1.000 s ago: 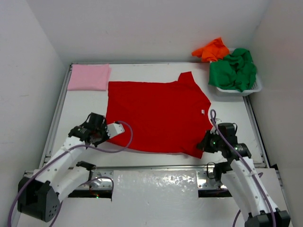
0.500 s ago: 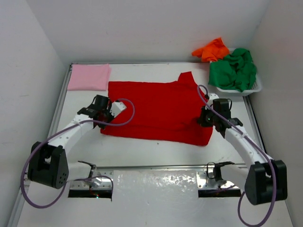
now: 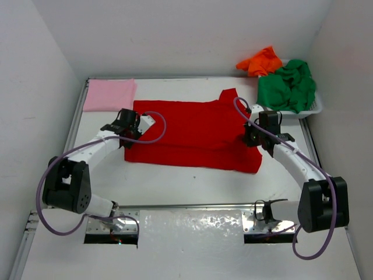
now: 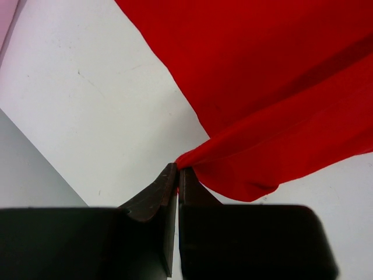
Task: Fold and stack the t-shirts
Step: Flatten out the tshirt
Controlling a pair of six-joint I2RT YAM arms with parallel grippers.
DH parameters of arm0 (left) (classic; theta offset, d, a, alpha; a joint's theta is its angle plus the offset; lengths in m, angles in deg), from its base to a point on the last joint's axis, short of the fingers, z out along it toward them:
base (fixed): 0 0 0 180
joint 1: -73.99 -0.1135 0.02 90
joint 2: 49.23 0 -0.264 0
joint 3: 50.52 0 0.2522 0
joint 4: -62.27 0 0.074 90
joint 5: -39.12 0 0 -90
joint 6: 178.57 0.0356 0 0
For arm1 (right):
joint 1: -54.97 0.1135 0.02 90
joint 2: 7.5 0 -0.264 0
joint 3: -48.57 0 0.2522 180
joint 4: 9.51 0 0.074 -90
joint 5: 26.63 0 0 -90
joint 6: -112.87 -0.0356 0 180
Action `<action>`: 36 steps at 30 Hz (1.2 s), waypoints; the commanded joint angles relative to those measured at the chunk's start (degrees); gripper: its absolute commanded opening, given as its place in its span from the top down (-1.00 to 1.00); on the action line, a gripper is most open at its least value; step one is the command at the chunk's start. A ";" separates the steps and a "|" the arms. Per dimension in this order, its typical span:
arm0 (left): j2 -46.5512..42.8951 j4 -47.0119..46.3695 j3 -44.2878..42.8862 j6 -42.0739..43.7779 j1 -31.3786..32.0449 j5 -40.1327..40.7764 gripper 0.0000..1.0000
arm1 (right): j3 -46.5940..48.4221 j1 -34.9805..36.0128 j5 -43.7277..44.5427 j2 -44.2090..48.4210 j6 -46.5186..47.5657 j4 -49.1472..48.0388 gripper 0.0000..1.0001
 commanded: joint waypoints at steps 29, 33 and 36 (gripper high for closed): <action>-18.19 9.00 -40.20 28.70 -2.08 -3.62 1.00 | 64.58 0.14 7.31 4.99 5.78 21.75 1.00; -18.55 6.17 -42.94 28.71 -2.08 -4.59 1.00 | 69.51 0.05 8.02 4.64 5.78 20.61 1.00; -18.28 6.01 -42.16 28.53 -2.08 -4.07 1.00 | 68.55 0.14 8.19 4.72 5.78 20.43 1.00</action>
